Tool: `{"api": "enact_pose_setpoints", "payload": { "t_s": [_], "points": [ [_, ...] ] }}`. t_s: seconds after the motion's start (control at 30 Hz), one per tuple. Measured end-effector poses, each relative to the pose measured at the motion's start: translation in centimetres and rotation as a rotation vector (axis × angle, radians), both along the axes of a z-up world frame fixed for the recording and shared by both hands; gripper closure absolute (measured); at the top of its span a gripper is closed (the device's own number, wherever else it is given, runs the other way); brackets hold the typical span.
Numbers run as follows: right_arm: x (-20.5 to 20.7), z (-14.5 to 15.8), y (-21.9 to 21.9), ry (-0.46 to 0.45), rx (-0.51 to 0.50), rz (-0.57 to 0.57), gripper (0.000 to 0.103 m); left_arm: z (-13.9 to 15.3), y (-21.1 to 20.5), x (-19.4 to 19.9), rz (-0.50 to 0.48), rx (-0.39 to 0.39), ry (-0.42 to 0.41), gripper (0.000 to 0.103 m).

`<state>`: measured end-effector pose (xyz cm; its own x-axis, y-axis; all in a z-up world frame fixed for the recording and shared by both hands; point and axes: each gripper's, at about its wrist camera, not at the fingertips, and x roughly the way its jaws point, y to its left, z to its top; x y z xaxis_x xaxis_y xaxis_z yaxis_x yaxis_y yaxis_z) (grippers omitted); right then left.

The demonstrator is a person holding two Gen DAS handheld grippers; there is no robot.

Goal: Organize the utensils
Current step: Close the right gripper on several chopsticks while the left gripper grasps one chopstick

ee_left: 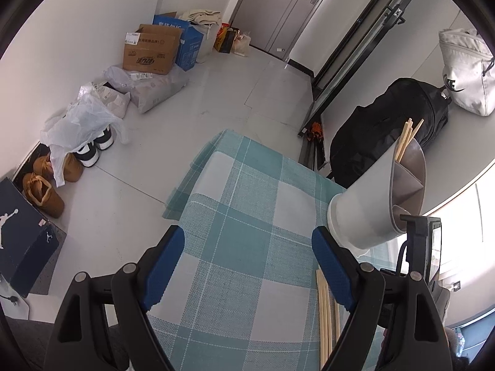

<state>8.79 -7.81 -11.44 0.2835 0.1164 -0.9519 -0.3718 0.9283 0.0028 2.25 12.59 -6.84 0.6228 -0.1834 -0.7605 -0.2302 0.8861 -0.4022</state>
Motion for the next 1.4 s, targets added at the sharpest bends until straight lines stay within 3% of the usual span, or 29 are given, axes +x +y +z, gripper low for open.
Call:
{"api": "enact_pose_setpoints", "payload": {
  "t_s": [0.23,0.57,0.63,0.77,0.9,1.0,1.1,1.2,1.4],
  "points": [
    [-0.4,-0.1,0.0,0.04,-0.003,0.013,0.094,0.4,-0.2,-0.1,-0.011,0.005,-0.009,0.022],
    [-0.1,0.1,0.6,0.006,0.0,0.03,0.097,0.0,-0.1,-0.1,-0.011,0.011,0.015,0.022],
    [-0.1,0.3,0.2,0.009,0.047,0.015,0.097,-0.2,-0.4,0.0,-0.019,0.025,0.021,0.022],
    [-1.0,2.7,-2.1,-0.071,0.147,-0.005,0.097,-0.9,-1.5,0.2,-0.058,0.05,0.056,0.022],
    [-2.0,5.8,-5.7,-0.156,0.281,-0.067,0.097,-2.0,-4.3,0.5,-0.16,0.061,0.128,0.022],
    [-2.3,7.2,-8.5,-0.171,0.406,-0.135,0.097,-2.6,-6.4,0.7,-0.239,0.056,0.177,0.022],
    [-2.8,8.4,-11.3,-0.183,0.514,-0.179,0.097,-3.4,-9.1,0.7,-0.313,0.113,0.216,0.022],
    [-3.5,9.3,-13.4,-0.21,0.556,-0.185,0.097,-3.9,-10.4,0.4,-0.345,0.201,0.241,0.022],
    [-4.2,10.0,-15.5,-0.244,0.618,-0.211,0.097,-5.4,-10.7,0.4,-0.34,0.292,0.318,0.022]
  ]
}}
